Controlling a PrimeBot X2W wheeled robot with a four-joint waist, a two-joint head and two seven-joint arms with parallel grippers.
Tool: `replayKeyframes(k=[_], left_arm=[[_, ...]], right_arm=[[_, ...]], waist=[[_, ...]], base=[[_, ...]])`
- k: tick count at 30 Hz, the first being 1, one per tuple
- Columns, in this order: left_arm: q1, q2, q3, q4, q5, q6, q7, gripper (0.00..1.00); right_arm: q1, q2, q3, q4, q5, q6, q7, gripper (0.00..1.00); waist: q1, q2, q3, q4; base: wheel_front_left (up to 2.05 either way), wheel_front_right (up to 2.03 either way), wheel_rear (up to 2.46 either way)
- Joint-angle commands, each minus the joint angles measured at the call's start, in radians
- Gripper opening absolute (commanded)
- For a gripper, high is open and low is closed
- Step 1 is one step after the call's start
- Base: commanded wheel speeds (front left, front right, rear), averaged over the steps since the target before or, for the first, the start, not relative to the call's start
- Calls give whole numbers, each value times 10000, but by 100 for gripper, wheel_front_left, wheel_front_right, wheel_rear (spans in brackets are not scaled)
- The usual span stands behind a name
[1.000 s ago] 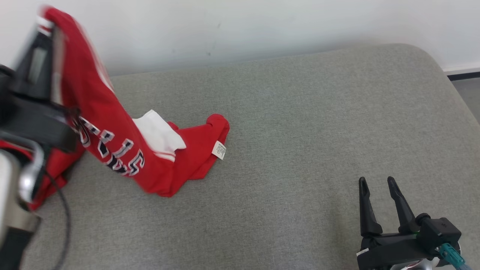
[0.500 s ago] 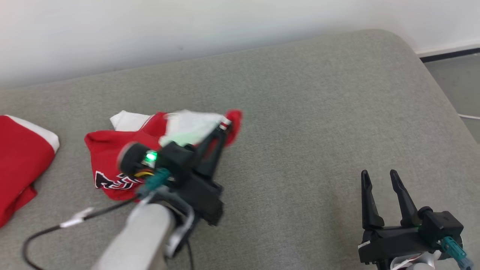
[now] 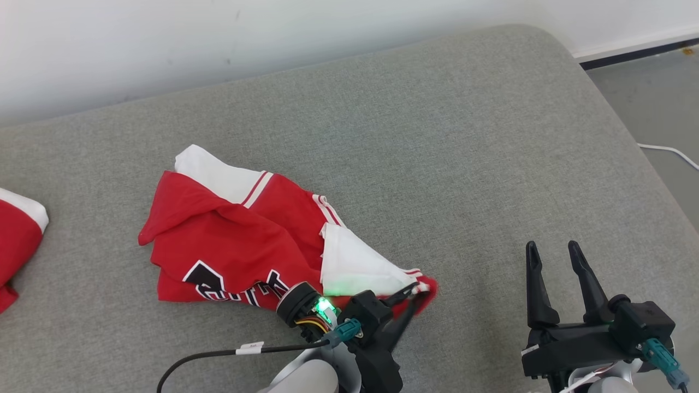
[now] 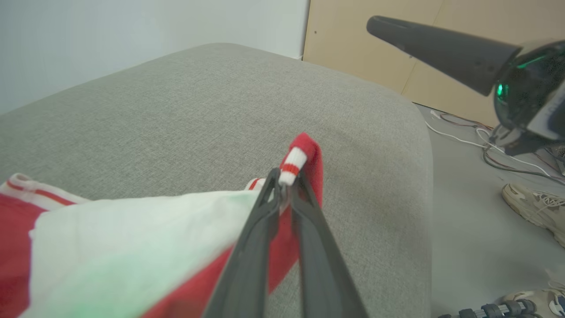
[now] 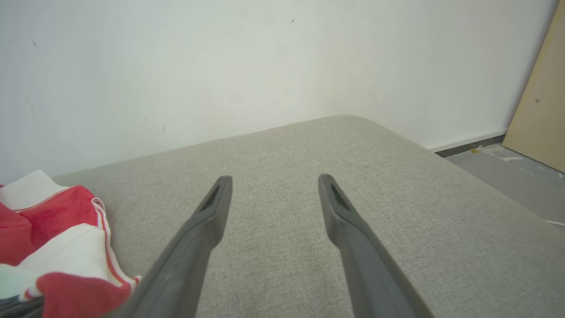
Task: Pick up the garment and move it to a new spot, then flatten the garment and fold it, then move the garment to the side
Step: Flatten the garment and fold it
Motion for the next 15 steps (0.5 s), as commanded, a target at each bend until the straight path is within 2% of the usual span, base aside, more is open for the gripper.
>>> replayKeyframes(k=[1,7,12,15], left_arm=[[-177,-26,-97,90,-137,-36,-134,100],[-607,-23,-440,71,-844,218,-510,100],[-832,15,49,119,-1034,608,-699,100],[-813,470,701,-101,-1059,930,-762,100]], right_arm=[[-125,4,-23,10,-88,-22,-6,100],[91,6,-190,31,-212,-22,-6,100],[296,7,-237,6,-301,-22,-6,100],[377,1,-282,-16,-350,-22,-7,100]], waist=[[-1,0,-36,42],[-1,0,-386,437],[-1,0,-668,840],[-1,0,-852,1177]], base=[[0,0,0],[0,0,0],[0,0,0],[0,0,0]])
